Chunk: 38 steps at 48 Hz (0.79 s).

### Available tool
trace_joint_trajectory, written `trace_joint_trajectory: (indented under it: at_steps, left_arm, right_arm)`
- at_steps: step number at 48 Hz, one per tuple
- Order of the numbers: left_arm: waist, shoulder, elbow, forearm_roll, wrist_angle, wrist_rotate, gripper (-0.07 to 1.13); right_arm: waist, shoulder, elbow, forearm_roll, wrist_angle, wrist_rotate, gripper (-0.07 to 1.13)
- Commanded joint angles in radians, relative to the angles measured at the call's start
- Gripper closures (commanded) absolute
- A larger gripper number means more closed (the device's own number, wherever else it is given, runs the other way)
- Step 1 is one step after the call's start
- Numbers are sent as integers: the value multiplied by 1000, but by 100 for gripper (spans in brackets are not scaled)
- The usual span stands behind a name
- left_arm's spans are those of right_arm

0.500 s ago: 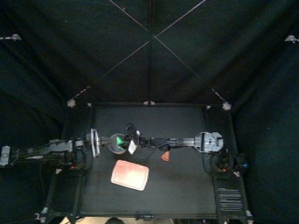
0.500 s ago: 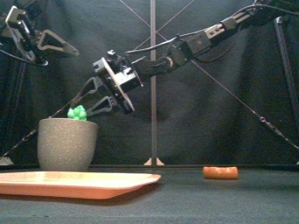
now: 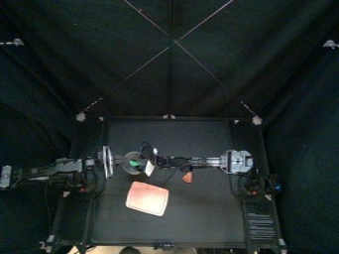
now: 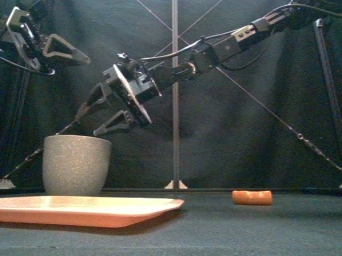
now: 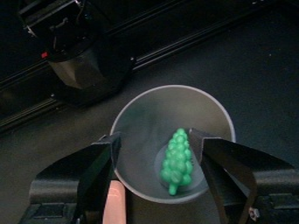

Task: Pick the green grapes then place it in the grey bowl
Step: Drop green grapes in the grey bowl and return to neutral

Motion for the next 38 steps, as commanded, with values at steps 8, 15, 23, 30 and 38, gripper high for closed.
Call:
trace_joint_trajectory:
  at_steps: [8,15,23,30,38]
  left_arm:
    - [2,2,-12,-2,-5,0,93]
    - [3,3,-12,-2,-3,0,93]
    - [2,3,-12,-2,-5,0,93]
    - [3,3,-11,-2,-6,0,93]
    - [3,3,-3,-2,-12,0,93]
  right_arm:
    - [-3,-152,31,-84,46,-6,10]
    - [-3,-238,120,-144,44,-5,10]
    - [0,-344,245,-181,25,-6,10]
    - [0,-443,370,-196,-75,-6,10]
    - [-9,-546,495,-206,-212,-9,10]
